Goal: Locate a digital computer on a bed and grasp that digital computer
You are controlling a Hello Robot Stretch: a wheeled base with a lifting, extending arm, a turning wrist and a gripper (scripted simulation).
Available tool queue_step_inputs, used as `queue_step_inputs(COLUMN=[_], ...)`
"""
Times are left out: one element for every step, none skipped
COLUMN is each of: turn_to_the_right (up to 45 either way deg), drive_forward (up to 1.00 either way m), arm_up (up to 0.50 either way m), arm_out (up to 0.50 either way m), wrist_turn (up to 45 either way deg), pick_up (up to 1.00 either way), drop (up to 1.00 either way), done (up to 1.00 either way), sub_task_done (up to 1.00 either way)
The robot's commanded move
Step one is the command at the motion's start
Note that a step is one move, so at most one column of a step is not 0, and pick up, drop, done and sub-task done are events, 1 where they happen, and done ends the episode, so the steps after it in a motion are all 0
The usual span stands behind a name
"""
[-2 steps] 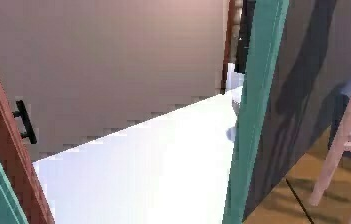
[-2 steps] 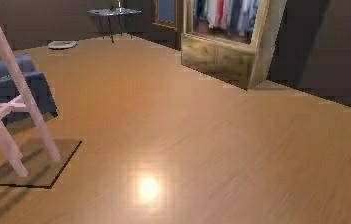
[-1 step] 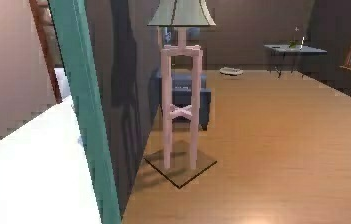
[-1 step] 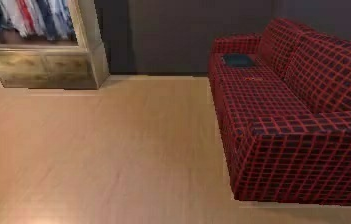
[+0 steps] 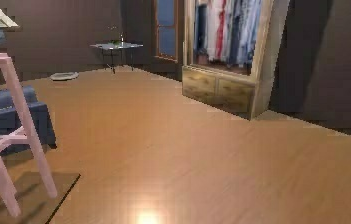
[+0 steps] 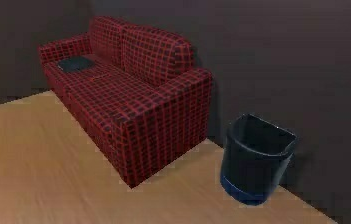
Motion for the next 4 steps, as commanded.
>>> queue_step_inputs(turn_to_the_right=[33.0, 0.0, -45.0, -6.0], drive_forward=[0.0, 0.1, 0.0, 0.0], arm_up=[0.0, 0.0, 0.0, 0.0], arm_out=[0.0, 0.0, 0.0, 0.0], wrist_turn=[0.0, 0.0, 0.0, 0.0], pick_up=[0.0, 0.0, 0.0, 0.0], drop=[0.0, 0.0, 0.0, 0.0], done=[0.0, 0.0, 0.0, 0.0], sub_task_done=[0.0, 0.0, 0.0, 0.0])
